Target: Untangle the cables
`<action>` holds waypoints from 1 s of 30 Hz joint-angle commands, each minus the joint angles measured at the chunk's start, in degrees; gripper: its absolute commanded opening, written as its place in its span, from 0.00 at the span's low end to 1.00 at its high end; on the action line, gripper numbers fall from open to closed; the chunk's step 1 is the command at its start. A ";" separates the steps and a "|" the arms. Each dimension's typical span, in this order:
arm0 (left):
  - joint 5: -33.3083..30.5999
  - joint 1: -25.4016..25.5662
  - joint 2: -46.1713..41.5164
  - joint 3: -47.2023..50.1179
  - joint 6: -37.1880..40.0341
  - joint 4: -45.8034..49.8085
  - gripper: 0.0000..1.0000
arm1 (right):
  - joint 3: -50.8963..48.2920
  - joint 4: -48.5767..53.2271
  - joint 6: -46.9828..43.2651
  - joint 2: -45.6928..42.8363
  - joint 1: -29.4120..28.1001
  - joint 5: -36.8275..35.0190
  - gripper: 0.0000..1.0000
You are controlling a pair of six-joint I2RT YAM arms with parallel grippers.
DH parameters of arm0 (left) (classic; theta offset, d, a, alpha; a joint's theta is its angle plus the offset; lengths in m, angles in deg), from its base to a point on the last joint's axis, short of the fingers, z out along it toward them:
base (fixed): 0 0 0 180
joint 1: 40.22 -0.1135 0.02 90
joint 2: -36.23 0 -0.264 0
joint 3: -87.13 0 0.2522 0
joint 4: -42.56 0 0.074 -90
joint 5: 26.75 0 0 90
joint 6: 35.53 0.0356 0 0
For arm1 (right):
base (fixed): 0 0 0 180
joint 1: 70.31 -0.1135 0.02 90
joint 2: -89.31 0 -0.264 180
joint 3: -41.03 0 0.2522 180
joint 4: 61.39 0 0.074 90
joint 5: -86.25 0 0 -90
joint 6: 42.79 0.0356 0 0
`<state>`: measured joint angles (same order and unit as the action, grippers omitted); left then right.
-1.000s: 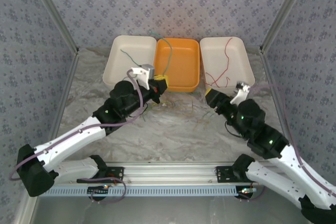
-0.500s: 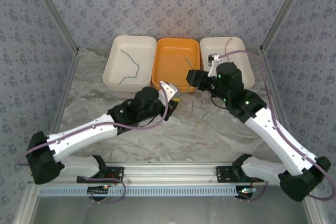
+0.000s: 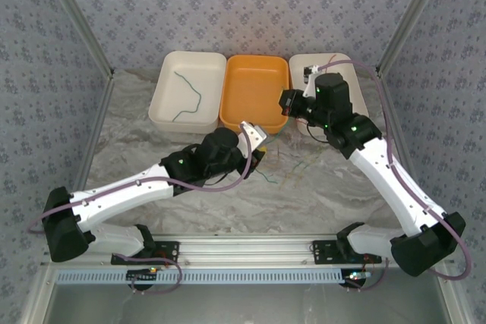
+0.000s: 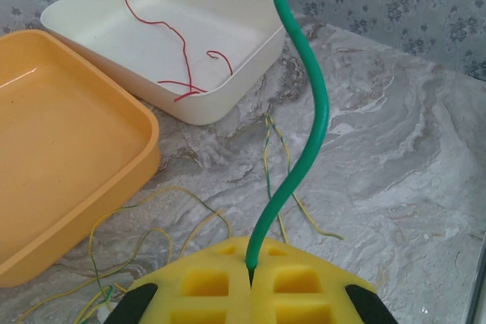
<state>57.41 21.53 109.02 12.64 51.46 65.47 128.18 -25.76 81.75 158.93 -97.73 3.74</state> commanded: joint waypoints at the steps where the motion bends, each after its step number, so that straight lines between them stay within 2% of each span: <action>1: -0.72 0.99 0.55 -2.21 1.35 1.15 0.00 | 0.27 0.10 -0.69 -2.28 1.62 -0.75 0.00; 4: -1.63 1.64 0.86 -2.30 1.59 1.99 0.00 | -0.10 -2.23 1.83 -4.90 4.86 -1.77 0.00; 9: -5.47 3.45 1.19 -2.44 2.08 2.78 0.00 | -3.33 -10.60 14.06 -8.35 12.62 0.61 0.00; 13: -6.40 3.69 1.36 -3.50 1.88 3.80 0.00 | -2.72 -13.60 18.25 -6.97 12.49 1.94 0.00; 16: -8.16 3.29 1.47 -4.91 1.21 4.91 0.00 | 0.48 -13.11 15.30 -4.23 10.46 6.43 0.00; 17: -8.55 2.60 1.56 -5.82 0.57 5.73 0.00 | 1.68 -11.69 13.51 -3.82 9.42 6.79 0.14; 18: -8.89 1.53 1.55 -6.58 -0.23 6.61 0.00 | 2.97 -9.67 10.97 -3.94 8.07 5.72 0.35; 20: -9.16 -1.57 1.26 -7.76 -1.98 8.17 0.00 | 3.93 -6.96 7.23 -5.25 5.80 2.70 0.57; 22: -8.79 -6.06 0.49 -8.56 -3.62 9.44 0.00 | 3.86 -5.03 4.39 -7.57 4.22 -0.25 0.66; 25: -6.66 -14.48 -0.34 -10.42 -6.21 11.83 0.00 | 2.26 -2.48 2.16 -11.00 2.93 -2.29 0.74; 30: 1.52 -31.63 1.76 -14.96 -10.07 13.11 0.00 | -6.69 -2.23 1.96 -17.41 -1.37 -4.72 0.74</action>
<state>53.28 -3.25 110.07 1.62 45.10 76.72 126.80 -29.98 86.14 144.27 -96.68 2.18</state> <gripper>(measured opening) 0.061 0.738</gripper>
